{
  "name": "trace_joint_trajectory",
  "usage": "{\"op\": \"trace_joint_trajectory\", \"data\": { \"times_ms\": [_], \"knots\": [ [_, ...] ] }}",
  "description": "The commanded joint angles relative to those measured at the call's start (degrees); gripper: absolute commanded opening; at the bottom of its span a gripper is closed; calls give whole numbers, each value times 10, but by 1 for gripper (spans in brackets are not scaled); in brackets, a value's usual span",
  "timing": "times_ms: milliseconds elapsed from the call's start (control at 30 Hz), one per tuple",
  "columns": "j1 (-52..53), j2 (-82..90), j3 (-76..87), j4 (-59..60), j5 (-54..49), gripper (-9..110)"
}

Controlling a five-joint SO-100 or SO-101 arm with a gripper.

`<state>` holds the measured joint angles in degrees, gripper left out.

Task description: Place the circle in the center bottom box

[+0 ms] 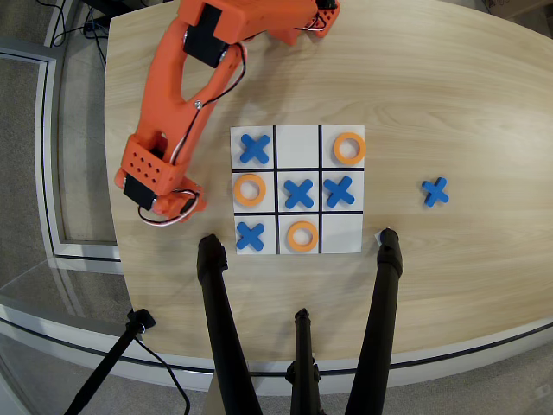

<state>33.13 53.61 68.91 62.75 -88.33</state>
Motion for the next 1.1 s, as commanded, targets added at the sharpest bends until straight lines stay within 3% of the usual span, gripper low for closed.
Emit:
{"op": "trace_joint_trajectory", "data": {
  "times_ms": [0, 200, 500, 767, 1067],
  "knots": [
    [-30, -6, -1, -2, 47, 18],
    [-42, -55, -63, -77, 90, 18],
    [16, -92, -80, -191, 47, 18],
    [44, -63, -62, -84, -8, 18],
    [2, -51, -72, 18, 37, 18]
  ]
}}
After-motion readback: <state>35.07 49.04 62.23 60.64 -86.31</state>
